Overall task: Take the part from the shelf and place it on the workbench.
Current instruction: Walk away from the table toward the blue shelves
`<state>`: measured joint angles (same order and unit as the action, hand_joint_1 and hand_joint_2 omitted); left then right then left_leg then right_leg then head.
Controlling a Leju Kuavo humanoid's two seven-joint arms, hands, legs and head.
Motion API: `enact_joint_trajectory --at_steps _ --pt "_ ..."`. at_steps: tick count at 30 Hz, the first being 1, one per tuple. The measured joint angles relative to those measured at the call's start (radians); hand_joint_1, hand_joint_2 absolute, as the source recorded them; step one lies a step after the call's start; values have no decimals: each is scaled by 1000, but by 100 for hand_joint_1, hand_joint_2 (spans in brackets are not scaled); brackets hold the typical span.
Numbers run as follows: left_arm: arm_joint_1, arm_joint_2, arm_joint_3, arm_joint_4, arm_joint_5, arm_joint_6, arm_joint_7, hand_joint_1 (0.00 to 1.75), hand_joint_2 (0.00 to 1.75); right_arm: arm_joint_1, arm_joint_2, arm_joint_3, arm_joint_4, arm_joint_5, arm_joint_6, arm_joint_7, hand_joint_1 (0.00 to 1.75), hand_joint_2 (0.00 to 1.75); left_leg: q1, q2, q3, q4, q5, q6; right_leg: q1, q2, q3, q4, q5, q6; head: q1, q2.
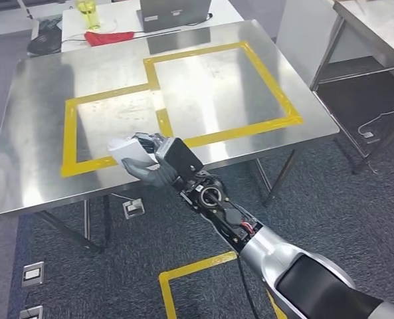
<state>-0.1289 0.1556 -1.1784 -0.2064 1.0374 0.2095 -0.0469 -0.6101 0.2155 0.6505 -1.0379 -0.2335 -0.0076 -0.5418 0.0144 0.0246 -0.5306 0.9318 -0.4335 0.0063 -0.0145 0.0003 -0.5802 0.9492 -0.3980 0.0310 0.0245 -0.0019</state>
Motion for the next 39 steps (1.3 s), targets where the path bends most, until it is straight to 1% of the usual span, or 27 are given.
enact_joint_trajectory --at_steps 3,8,10,12,13,14,16,17,18,19,20,21,22,23,24,25,26,28,29,30,32,33,34,35,37,38,39 --pt "-2 5 0 0 -2 -1 0 0 175 -1 0 0 5 0 0 0 147 175 -1 0 3 0 -3 1 -2 1 0 0 -2 -1 -8 0" --pt "-1 6 0 0 -3 -1 0 0 175 -1 0 0 9 0 0 0 147 175 -3 0 -1 -2 -11 13 -1 0 2 -3 -3 0 -13 0" --pt "-2 7 0 0 -3 -2 0 0 175 -1 2 1 10 0 1 0 147 175 -3 0 3 -16 -14 14 -1 -2 4 8 9 9 -13 0" --pt "-1 5 0 0 -4 -3 -1 0 175 -2 3 2 10 0 2 1 147 175 2 -1 23 -34 -12 16 -1 -4 -1 28 11 21 -11 0" --pt "0 4 0 0 -5 -4 -2 0 175 -4 3 3 10 0 2 1 147 175 4 0 33 -37 -8 16 -1 -3 -10 49 -4 25 -8 0" --pt "0 3 0 0 -7 -5 -4 0 175 -5 3 3 10 1 1 2 147 175 6 0 40 -38 -4 16 -2 -3 -28 86 -30 28 -5 0" --pt "1 3 0 0 -11 -6 -8 0 175 -3 2 3 10 1 -2 6 147 175 7 0 44 -36 -1 14 -4 -2 -88 211 -94 34 2 0" --pt "1 2 0 0 -12 -7 -9 0 175 0 2 3 10 1 -4 9 147 175 7 0 44 -35 -2 13 -4 -2 -119 267 -116 38 6 0" --pt "2 1 0 0 -13 -8 -10 0 175 3 2 3 10 2 -6 12 147 175 8 -1 45 -34 -4 11 -5 -2 -139 295 -120 41 9 0" --pt "3 0 0 0 -14 -8 -10 0 175 5 2 3 10 2 -7 14 147 175 9 -1 47 -32 -8 7 -6 -2 -138 282 -103 44 13 0" --pt "3 -2 0 0 -15 -9 -10 0 175 6 2 3 10 2 -8 16 147 175 11 -2 51 -29 -14 3 -7 -3 -119 230 -67 45 16 0" --pt "4 -4 0 0 -15 -10 -10 0 175 6 2 3 10 3 -9 17 147 175 14 -1 56 -26 -22 -3 -8 -4 -88 154 -24 46 19 0" --pt "3 -4 0 0 -15 -10 -10 0 175 6 1 3 9 3 -10 18 147 175 15 -1 59 -23 -29 -9 -7 -6 -60 85 0 45 21 0" --pt "2 -4 0 0 -15 -10 -10 0 175 5 1 3 9 3 -10 18 147 175 15 -1 60 -19 -36 -16 -6 -7 -39 37 9 38 23 0" --pt "1 -4 0 0 -15 -11 -10 0 175 6 1 2 9 3 -11 18 147 175 13 0 60 -16 -42 -23 -4 -7 -29 14 8 26 23 0" --pt "0 -4 0 0 -16 -11 -10 0 175 7 0 2 9 3 -11 19 147 175 12 1 60 -13 -44 -29 -1 -7 -26 13 -3 11 20 0" --pt "0 -5 0 0 -16 -11 -10 0 175 8 0 2 8 3 -12 19 147 175 11 2 61 -11 -47 -36 0 -5 -21 14 -4 -5 18 0" --pt "-1 -6 0 0 -16 -11 -10 0 175 10 0 2 7 5 -13 20 147 175 13 0 51 23 -49 -44 -1 -1 -9 12 -4 -22 9 0" --pt "-3 -6 0 0 -16 -11 -10 0 175 9 1 2 7 7 -14 20 147 175 14 -3 25 70 -56 -46 -1 1 -2 11 -6 -28 3 0" --pt "-4 -6 0 0 -16 -11 -10 0 175 8 2 2 6 10 -14 19 147 175 14 -6 -16 136 -70 -47 -1 3 3 10 -10 -32 -3 0" --pt "-3 -5 0 0 -16 -11 -10 0 175 9 2 3 7 15 -13 20 147 175 12 -12 -112 268 -115 -46 4 7 13 9 -21 -39 -10 0" --pt "-1 -5 0 0 -15 -11 -10 0 175 11 2 3 7 15 -13 20 147 175 10 -14 -148 303 -129 -43 7 10 19 9 -27 -42 -12 0" --pt "2 -5 0 0 -15 -11 -10 0 175 12 2 4 7 16 -13 20 147 175 8 -15 -166 303 -123 -37 11 14 27 9 -34 -43 -13 0" --pt "4 -5 0 0 -15 -11 -10 0 175 13 2 4 7 16 -13 20 147 175 4 -16 -167 268 -96 -29 15 17 38 9 -41 -45 -14 0" --pt "6 -3 0 0 -15 -11 -10 0 175 13 2 4 7 16 -13 20 147 175 -8 -17 -132 135 1 -5 21 21 58 8 -56 -45 -16 0" --pt "5 -2 0 0 -15 -11 -10 0 175 12 2 4 7 16 -13 20 147 175 -15 -18 -115 78 30 5 24 23 65 7 -63 -43 -16 0" --pt "4 0 0 0 -15 -11 -10 0 175 11 2 4 7 16 -13 21 147 175 -21 -19 -103 40 47 13 25 24 69 6 -70 -40 -16 0"
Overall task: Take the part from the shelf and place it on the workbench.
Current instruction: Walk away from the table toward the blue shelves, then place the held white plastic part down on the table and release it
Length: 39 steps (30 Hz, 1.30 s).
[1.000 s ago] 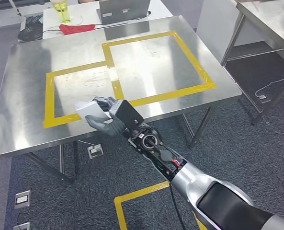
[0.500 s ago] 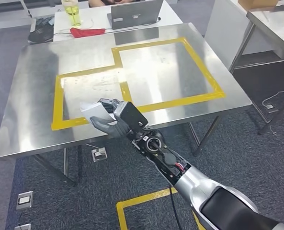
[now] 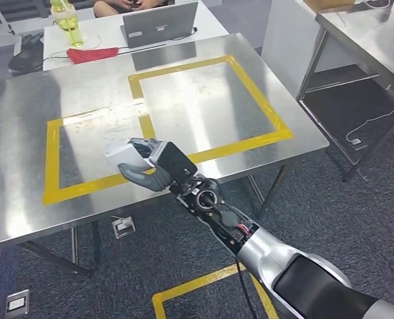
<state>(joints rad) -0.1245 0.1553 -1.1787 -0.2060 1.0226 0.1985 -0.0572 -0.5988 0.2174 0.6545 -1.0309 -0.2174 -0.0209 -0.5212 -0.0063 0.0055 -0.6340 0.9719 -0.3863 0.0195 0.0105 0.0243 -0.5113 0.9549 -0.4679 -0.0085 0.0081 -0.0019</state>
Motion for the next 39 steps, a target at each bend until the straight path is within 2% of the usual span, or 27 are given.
enact_joint_trajectory --at_steps 3,5,6,8,9,10,11,12,13,14,15,16,18,20,21,24,25,26,27,28,29,30,31,32,33,37,39 --pt "-2 0 0 0 0 0 0 0 175 -1 0 1 0 0 0 0 147 175 -3 -3 19 -29 0 12 2 0 8 10 -8 16 1 0" --pt "0 -2 0 0 0 0 0 0 175 -3 0 1 -1 -1 0 -1 147 175 1 -2 40 -33 -4 17 1 -5 -9 58 -23 28 5 0" --pt "0 -3 0 0 0 0 0 0 175 -4 0 0 -1 -1 0 -1 147 175 3 -2 49 -34 -9 19 -1 -8 -38 112 -41 33 7 0" --pt "0 -3 0 0 0 0 0 0 175 -3 0 0 0 -3 1 -1 147 175 3 -2 62 -34 -22 22 -6 -12 -119 247 -91 41 13 0" --pt "1 -3 0 0 0 0 0 0 175 -1 0 0 0 -3 1 -1 147 175 3 -2 70 -34 -30 22 -9 -13 -154 294 -111 44 16 0" --pt "2 -4 0 0 0 0 0 0 175 1 0 0 0 -3 1 -1 147 175 3 -2 80 -34 -38 22 -11 -14 -175 308 -115 47 19 0" --pt "3 -4 0 0 0 0 0 0 175 2 0 0 0 -3 1 -1 147 175 3 -3 92 -33 -47 20 -13 -15 -178 284 -98 48 23 0" --pt "4 -5 0 0 0 0 0 0 175 3 0 0 0 -3 1 -1 147 175 3 -3 106 -33 -57 18 -13 -17 -166 229 -59 47 26 0" --pt "5 -6 0 0 0 0 0 0 175 2 0 0 0 -3 1 -1 147 175 3 -3 117 -33 -66 15 -13 -18 -148 157 -2 44 30 0" --pt "4 -7 0 0 0 -1 0 0 175 1 0 0 0 -3 0 -1 147 175 2 -3 126 -31 -75 11 -11 -20 -131 89 39 40 31 0" --pt "2 -7 0 0 0 -1 -1 0 175 0 0 0 1 -3 1 -1 147 175 1 -3 131 -30 -83 7 -9 -19 -117 42 71 33 30 0" --pt "1 -8 0 0 0 -1 -1 0 175 0 0 0 1 -3 1 -1 147 175 0 -3 133 -27 -87 3 -7 -19 -111 16 85 25 28 0" --pt "-2 -7 0 0 0 -1 -2 0 175 -1 0 0 2 -3 1 0 147 175 0 -3 134 -23 -92 -6 -6 -16 -98 5 82 10 26 0" --pt "-4 -7 0 0 1 -1 -2 0 175 -4 1 0 1 -2 1 -1 147 175 3 -3 118 17 -97 -15 -9 -15 -82 -4 80 1 23 0" --pt "-5 -7 0 0 2 0 -2 0 175 -7 2 0 1 -2 1 -1 147 175 5 -3 91 65 -109 -22 -12 -15 -73 -9 79 -3 19 0" --pt "-4 -7 0 0 3 2 -2 0 175 -11 2 1 1 -2 3 0 147 175 15 -3 -31 246 -174 -41 -13 -15 -60 -12 66 -8 9 0" --pt "-3 -6 0 0 3 3 -2 0 175 -9 2 1 1 -2 3 1 147 175 18 -3 -57 268 -181 -44 -13 -14 -55 -12 61 -7 8 0" --pt "-1 -6 0 0 3 3 -2 0 175 -8 2 1 1 -1 3 2 147 175 21 -3 -67 257 -166 -46 -14 -12 -49 -11 56 -6 7 0" --pt "0 -5 0 0 3 3 -2 0 175 -9 2 1 1 0 3 2 147 175 24 -3 -57 207 -127 -47 -15 -11 -41 -11 51 -4 6 0" --pt "0 -4 0 0 3 3 -2 0 175 -10 2 2 1 1 3 4 147 175 26 -3 -34 133 -74 -47 -16 -10 -34 -11 45 0 6 0" --pt "0 -4 0 0 2 3 -2 0 175 -11 3 2 1 2 3 4 147 175 27 -3 -10 61 -35 -46 -16 -9 -28 -10 40 5 4 0" --pt "-1 -3 0 0 2 3 -2 0 175 -14 3 2 1 2 3 5 147 175 25 -3 9 7 -12 -42 -16 -8 -24 -9 35 11 2 0" --pt "-2 -3 0 0 2 3 -2 0 175 -16 4 2 1 2 3 6 147 175 23 -3 19 -20 -2 -37 -15 -8 -23 -8 30 18 1 0" --pt "-2 -4 0 0 1 3 -2 0 175 -17 4 3 1 2 4 7 147 175 20 -4 20 -25 -6 -31 -15 -8 -22 -8 26 24 0 0" --pt "-2 -5 0 0 1 4 -2 0 175 -18 4 3 1 2 4 8 147 175 20 -5 21 -23 -2 -28 -14 -8 -23 -8 21 26 1 0" --pt "-2 -8 0 0 4 13 -2 0 175 -22 4 7 1 3 7 8 147 175 20 -10 23 -24 5 -31 -12 -11 -17 -9 18 -6 12 0" --pt "-2 -9 0 0 3 16 -2 0 175 -27 4 10 1 4 9 9 147 175 18 -12 23 -24 3 -26 -13 -12 -13 -14 17 -7 17 0"
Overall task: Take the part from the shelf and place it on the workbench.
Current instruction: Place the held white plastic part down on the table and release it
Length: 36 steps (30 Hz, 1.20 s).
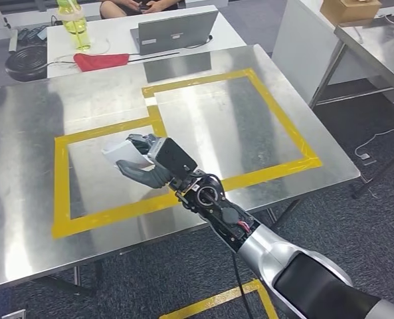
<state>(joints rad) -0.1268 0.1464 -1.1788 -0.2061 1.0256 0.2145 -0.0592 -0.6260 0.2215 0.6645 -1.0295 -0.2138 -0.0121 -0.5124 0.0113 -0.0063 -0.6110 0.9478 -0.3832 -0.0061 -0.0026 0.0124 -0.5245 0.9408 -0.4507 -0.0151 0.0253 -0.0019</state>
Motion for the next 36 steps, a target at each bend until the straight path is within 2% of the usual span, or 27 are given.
enact_joint_trajectory --at_steps 5,10,12,25,28,32,36 --pt "0 -2 0 0 -3 3 0 0 175 -8 0 6 2 12 7 1 147 175 -3 -1 0 0 -3 10 -2 -3 3 -9 0 6 12 0" --pt "0 -3 0 0 -4 3 0 0 175 -8 1 10 4 13 9 1 147 175 -7 -1 0 1 -3 14 -7 -3 5 -13 2 40 13 0" --pt "-1 -3 0 0 -4 3 0 0 175 -9 1 12 6 14 9 3 147 175 -7 -1 0 1 -3 14 -7 -3 5 -13 3 45 12 0" --pt "-1 -3 0 0 -21 3 0 0 175 -87 14 22 56 87 -21 46 147 175 -5 -1 4 -5 1 14 -6 -3 6 -12 4 48 2 0" --pt "-3 -4 0 0 -29 2 0 0 175 -127 18 27 86 144 -50 91 147 175 -5 -1 4 -5 1 13 -6 -3 5 -11 4 48 2 0" --pt "-12 -8 0 0 -38 -4 0 0 175 -227 35 40 178 256 -110 169 147 175 -5 -1 4 -5 1 13 -6 -3 5 -11 4 47 2 0" --pt "-20 -14 0 0 -42 -7 0 0 175 -295 66 85 292 396 -162 273 147 175 -5 -1 5 -5 2 12 -6 -3 6 -11 4 47 1 0"
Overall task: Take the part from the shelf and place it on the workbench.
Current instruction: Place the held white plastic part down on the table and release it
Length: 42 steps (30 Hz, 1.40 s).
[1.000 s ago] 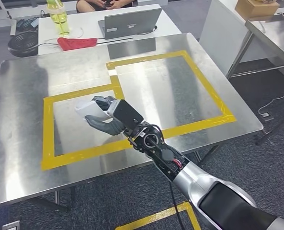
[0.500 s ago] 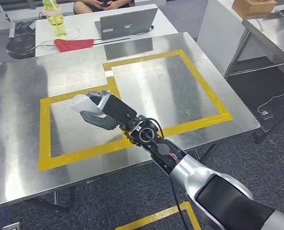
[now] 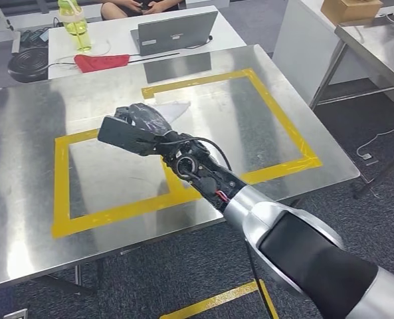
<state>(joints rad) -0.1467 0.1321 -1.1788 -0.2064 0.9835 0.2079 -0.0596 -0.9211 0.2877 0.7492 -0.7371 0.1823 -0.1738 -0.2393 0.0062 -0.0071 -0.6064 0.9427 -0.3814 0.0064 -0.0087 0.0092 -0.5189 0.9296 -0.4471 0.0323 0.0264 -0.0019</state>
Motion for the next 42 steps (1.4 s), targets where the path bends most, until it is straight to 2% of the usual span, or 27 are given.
enact_joint_trajectory --at_steps 4,13,22,26,31,37,42 --pt "-8 -9 0 0 -1 -2 -13 0 175 -12 24 55 99 42 -19 75 147 175 0 -1 0 0 0 0 0 0 0 0 0 0 0 0" --pt "-9 -16 0 0 -5 -17 -20 0 175 -4 25 108 257 103 -61 131 147 175 0 0 0 0 0 0 0 -1 -2 -1 0 0 0 0" --pt "-12 -22 0 0 -22 -31 -16 0 175 22 6 121 332 159 -76 159 147 175 0 1 1 0 0 0 0 1 -2 -1 0 0 -1 0" --pt "-12 -27 -1 0 -25 -34 -14 0 175 45 4 128 348 182 -75 128 147 175 0 1 2 0 0 0 0 1 -1 -1 0 0 -1 0" --pt "-13 -36 -1 0 -27 -34 1 0 175 76 3 147 361 261 -141 37 147 175 0 2 2 0 0 0 0 3 -1 -1 0 0 -1 0" --pt "-13 -41 -1 0 -27 -34 4 0 175 83 3 166 370 276 -152 23 147 175 0 2 2 0 0 0 0 2 0 0 0 0 -1 0" --pt "-14 -42 -2 0 -28 -34 13 0 175 83 11 185 373 355 -176 -47 147 175 0 2 2 0 0 0 0 2 1 0 0 0 -1 0"
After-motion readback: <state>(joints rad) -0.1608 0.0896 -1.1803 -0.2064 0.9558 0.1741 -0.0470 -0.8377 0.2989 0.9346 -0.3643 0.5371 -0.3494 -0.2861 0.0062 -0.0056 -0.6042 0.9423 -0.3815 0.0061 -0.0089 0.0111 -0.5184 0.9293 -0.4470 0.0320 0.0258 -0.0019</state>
